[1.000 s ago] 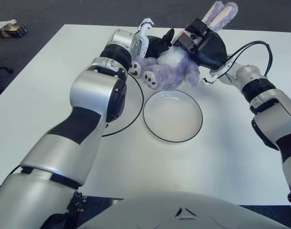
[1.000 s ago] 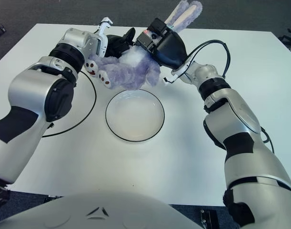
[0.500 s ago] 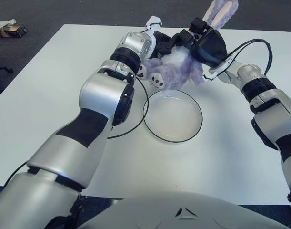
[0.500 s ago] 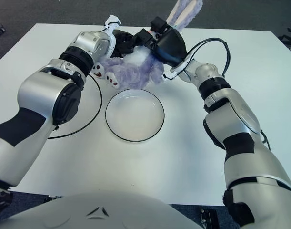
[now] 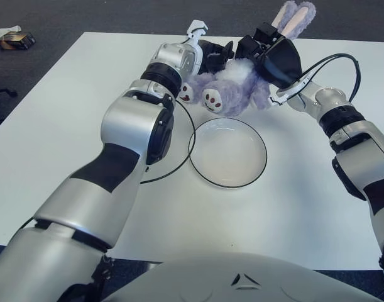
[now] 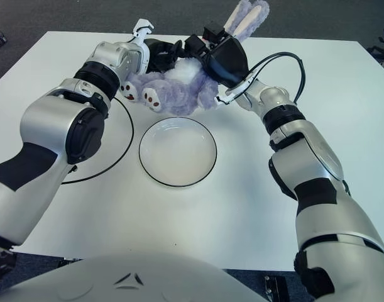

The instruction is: Put the doll into the plate.

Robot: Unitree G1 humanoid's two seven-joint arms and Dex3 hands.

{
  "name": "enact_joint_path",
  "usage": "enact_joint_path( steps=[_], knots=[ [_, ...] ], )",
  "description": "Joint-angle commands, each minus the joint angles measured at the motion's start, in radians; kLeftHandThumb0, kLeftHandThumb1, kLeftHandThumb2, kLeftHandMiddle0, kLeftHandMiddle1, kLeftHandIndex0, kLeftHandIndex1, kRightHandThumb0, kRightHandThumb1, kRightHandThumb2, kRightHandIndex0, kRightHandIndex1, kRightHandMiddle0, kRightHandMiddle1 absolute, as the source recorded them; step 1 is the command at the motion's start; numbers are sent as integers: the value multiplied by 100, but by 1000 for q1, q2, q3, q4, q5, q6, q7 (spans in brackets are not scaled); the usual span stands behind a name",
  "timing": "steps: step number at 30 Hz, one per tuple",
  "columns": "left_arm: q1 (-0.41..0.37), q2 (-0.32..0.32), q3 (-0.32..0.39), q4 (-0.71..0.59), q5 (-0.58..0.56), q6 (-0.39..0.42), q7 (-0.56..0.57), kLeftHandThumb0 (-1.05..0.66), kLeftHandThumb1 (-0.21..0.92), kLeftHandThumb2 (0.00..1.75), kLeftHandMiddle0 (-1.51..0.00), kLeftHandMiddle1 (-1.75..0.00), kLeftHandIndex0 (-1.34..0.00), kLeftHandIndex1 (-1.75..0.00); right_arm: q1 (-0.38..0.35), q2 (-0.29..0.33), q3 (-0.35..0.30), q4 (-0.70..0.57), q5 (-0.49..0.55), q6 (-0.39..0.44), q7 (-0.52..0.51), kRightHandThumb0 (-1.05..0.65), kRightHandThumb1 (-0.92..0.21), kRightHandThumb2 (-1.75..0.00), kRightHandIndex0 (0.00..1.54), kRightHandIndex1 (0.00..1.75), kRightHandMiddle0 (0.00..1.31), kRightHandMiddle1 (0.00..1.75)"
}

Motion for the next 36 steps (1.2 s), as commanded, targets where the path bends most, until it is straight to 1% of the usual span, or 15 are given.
enact_joint_path(
  steps=[1, 3, 4, 7, 11, 14, 15, 18, 19, 21, 22, 23, 27, 32, 36],
  knots=[
    [31, 33, -14, -44, 11, -56, 33, -1, 38, 126, -46, -175, -44, -175, 18, -2, -40, -12, 51, -1, 30, 0, -12, -153, 78, 168, 52, 175],
    [45, 52, -2, -48, 5, -100, 66, -1, 37, 127, -46, -175, -45, -175, 24, -1, -57, -14, 66, -3, 33, 0, -12, -153, 79, 167, 53, 175],
    [59, 80, 10, -39, 0, -135, 74, -1, 37, 127, -46, -175, -45, -175, 28, -2, -66, -16, 78, -8, 36, 0, -12, -153, 79, 167, 53, 175],
    [86, 129, 29, -29, -10, -193, 85, -1, 36, 128, -47, -175, -46, -175, 35, 1, -88, -19, 102, -22, 45, 0, -11, -153, 80, 165, 53, 175],
    [100, 132, 31, -43, -13, -224, 138, -1, 38, 125, -46, -175, -44, -175, 45, 4, -113, -26, 128, -37, 56, 0, -11, -153, 80, 165, 53, 175],
    [141, 141, 45, -86, -25, -270, 185, -1, 50, 111, -37, -175, -36, -175, 60, 6, -140, -46, 158, -52, 77, 0, -11, -153, 80, 164, 53, 175],
    [154, 145, 50, -100, -30, -280, 191, -1, 52, 109, -36, -175, -34, -175, 63, 6, -146, -52, 163, -55, 82, 0, -11, -152, 80, 164, 53, 175],
    [268, 155, 19, -231, 7, -400, 244, -1, 61, 98, -30, -175, -28, -175, 80, 8, -176, -92, 206, -80, 127, 0, -11, -152, 81, 163, 53, 175],
    [294, 156, 7, -261, 20, -430, 258, -13, 72, 81, -37, -175, -25, -175, 85, 10, -184, -99, 217, -85, 140, 0, -12, -152, 81, 163, 53, 175],
    [389, 163, -52, -373, 88, -520, 297, -24, 82, 67, -42, -173, -22, -175, 103, 14, -202, -125, 244, -96, 171, 0, -12, -152, 81, 163, 53, 175],
    [427, 167, -75, -419, 114, -549, 310, -28, 86, 62, -44, -170, -21, -175, 112, 16, -211, -140, 253, -99, 184, 0, -12, -151, 80, 163, 53, 175],
    [452, 170, -90, -451, 131, -566, 319, -30, 87, 60, -45, -169, -21, -175, 120, 17, -218, -151, 259, -100, 194, 0, -12, -151, 80, 163, 53, 175],
    [521, 213, -141, -495, 205, -674, 355, -34, 91, 54, -47, -162, -19, -175, 168, 28, -246, -238, 279, -87, 229, 0, -12, -151, 80, 164, 53, 175],
    [591, 254, -152, -525, 237, -765, 374, -35, 92, 53, -45, -158, -19, -175, 227, 47, -284, -350, 316, -48, 303, 0, -12, -151, 80, 164, 52, 175],
    [670, 322, -150, -518, 261, -887, 390, -35, 92, 52, -44, -157, -19, -175, 275, 61, -315, -437, 374, -26, 398, 0, -13, -151, 80, 164, 52, 175]
  ],
)
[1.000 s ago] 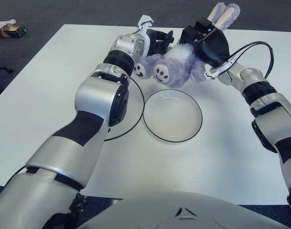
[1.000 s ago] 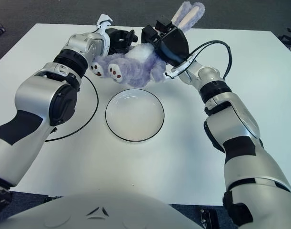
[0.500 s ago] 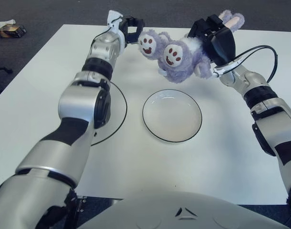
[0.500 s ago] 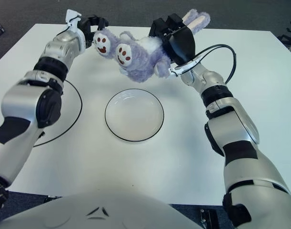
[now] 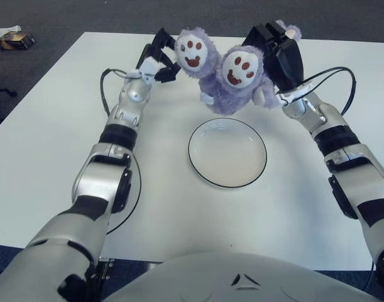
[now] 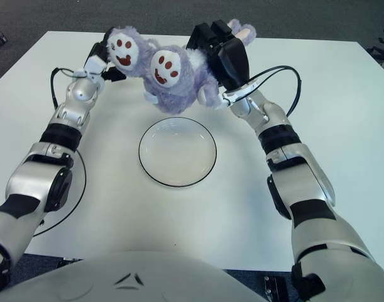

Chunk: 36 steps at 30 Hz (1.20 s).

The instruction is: Put the doll into the plate.

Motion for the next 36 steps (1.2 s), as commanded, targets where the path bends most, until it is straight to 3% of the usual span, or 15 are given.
enact_joint_path(
  steps=[1, 12, 18, 26, 36],
  knots=[
    [80, 76, -7, -24, 41, -104, 38, -35, 92, 52, -44, -157, -19, -175, 41, 6, -43, -88, 59, 25, 73, 0, -13, -151, 80, 164, 52, 175],
    [354, 153, -35, -114, 159, -313, 169, -35, 92, 53, -39, -159, -19, -175, 168, 24, -106, -326, 138, 96, 269, 0, -12, -153, 79, 167, 53, 175],
    [395, 162, -47, -109, 210, -302, 208, -36, 92, 53, -34, -161, -19, -175, 206, 27, -123, -390, 128, 100, 313, 0, -12, -153, 79, 168, 53, 175],
    [393, 147, -71, -48, 261, -289, 291, -35, 92, 52, -32, -166, -20, -175, 238, 39, -129, -408, 123, 55, 322, 0, -12, -153, 80, 166, 53, 175],
    [387, 90, -50, -37, 192, -203, 287, -35, 92, 52, -39, -166, -20, -175, 292, 8, -131, -450, 183, 2, 437, 0, -7, -158, 83, 165, 57, 175]
  ],
)
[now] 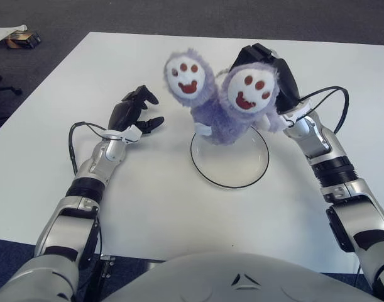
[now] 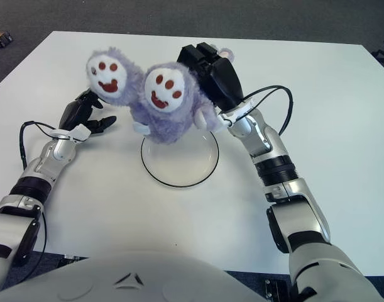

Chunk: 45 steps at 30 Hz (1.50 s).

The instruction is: Put the doll into the plate.

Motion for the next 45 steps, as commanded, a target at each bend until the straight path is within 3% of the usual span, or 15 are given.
enact_joint_path(
  steps=[1, 16, 28, 30, 34, 40, 43, 45],
  knots=[
    [9, -34, 0, 19, -29, 35, -7, -35, 92, 52, -39, -165, -20, -175, 24, -17, -19, -36, 39, -27, 42, 0, -7, -158, 84, 165, 57, 175],
    [-37, -68, -17, 91, -20, 4, 70, -35, 89, 56, -45, -165, -22, -175, 80, -26, -32, -79, 96, -89, 171, 0, -7, -157, 84, 163, 57, 175],
    [-37, -67, -20, 70, -26, 17, 83, -35, 89, 57, -44, -168, -22, -175, 75, -39, -44, -65, 98, -157, 214, 0, -9, -158, 80, 171, 55, 175],
    [-35, -69, -16, 64, -36, 24, 74, -35, 89, 56, -43, -168, -22, -175, 73, -40, -46, -61, 95, -164, 219, 0, -2, -165, 85, 173, 60, 174],
    [-31, -75, -9, 52, -62, 36, 52, -10, 75, 73, -44, -158, -18, -175, 72, -36, -50, -52, 94, -170, 225, -1, -1, -162, 85, 174, 70, 158],
    [-25, -85, 5, 38, -98, 42, 25, -2, 70, 79, -43, -155, -18, -175, 75, -37, -60, -53, 71, -161, 230, -1, -16, -138, 69, 175, 74, 138],
    [-23, -87, 9, 31, -109, 41, 17, -1, 69, 80, -43, -155, -19, -175, 80, -51, -62, -75, 62, -137, 255, -1, -31, -117, 57, 175, 71, 129],
    [-21, -88, 11, 28, -113, 41, 13, -1, 68, 81, -44, -155, -20, -175, 82, -58, -62, -85, 62, -125, 272, -1, -49, -97, 42, 175, 64, 130]
  ],
)
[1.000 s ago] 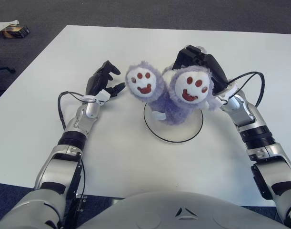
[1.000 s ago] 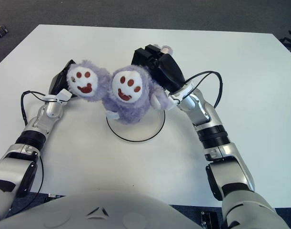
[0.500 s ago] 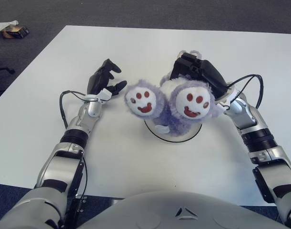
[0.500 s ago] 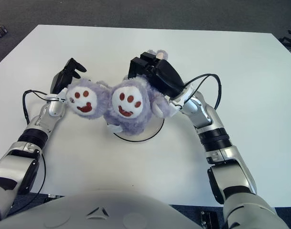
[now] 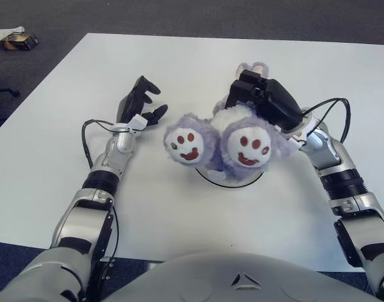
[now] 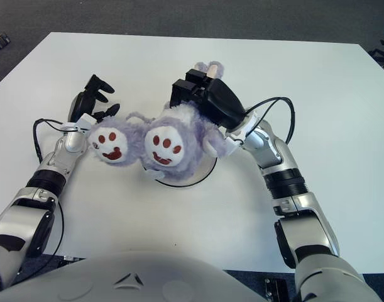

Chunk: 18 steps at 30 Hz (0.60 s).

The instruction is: Put the doll into the plate.

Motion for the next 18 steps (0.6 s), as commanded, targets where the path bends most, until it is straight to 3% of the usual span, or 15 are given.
enact_joint_path(
  steps=[1, 3, 7, 11, 18],
  knots=[
    [32, -13, 5, -5, -23, 8, -16, -1, 68, 81, -44, -154, -20, -175, -5, -28, -16, -31, -5, 19, 29, -1, -52, -93, 39, 175, 63, 131],
    [35, -15, 9, -11, -31, 12, -26, -1, 68, 82, -44, -154, -21, -175, -7, -34, -17, -34, -11, 19, 37, -19, -61, -78, 19, 172, 56, 141],
    [41, -20, 16, -19, -48, 3, -32, -1, 68, 82, -44, -153, -21, -175, -15, -47, -19, -34, -33, 14, 41, -33, -78, -51, 4, 148, 48, 148],
    [46, -23, 21, -31, -53, 6, -36, -1, 67, 82, -44, -153, -21, -175, -21, -56, -20, -26, -51, 12, 36, -49, -45, -84, 1, 119, 19, 131],
    [54, -25, 24, -46, -58, 13, -39, -1, 67, 83, -45, -153, -21, -175, -32, -69, -13, -13, -41, 18, 60, -56, -36, -93, 0, 86, 3, 122]
  ],
)
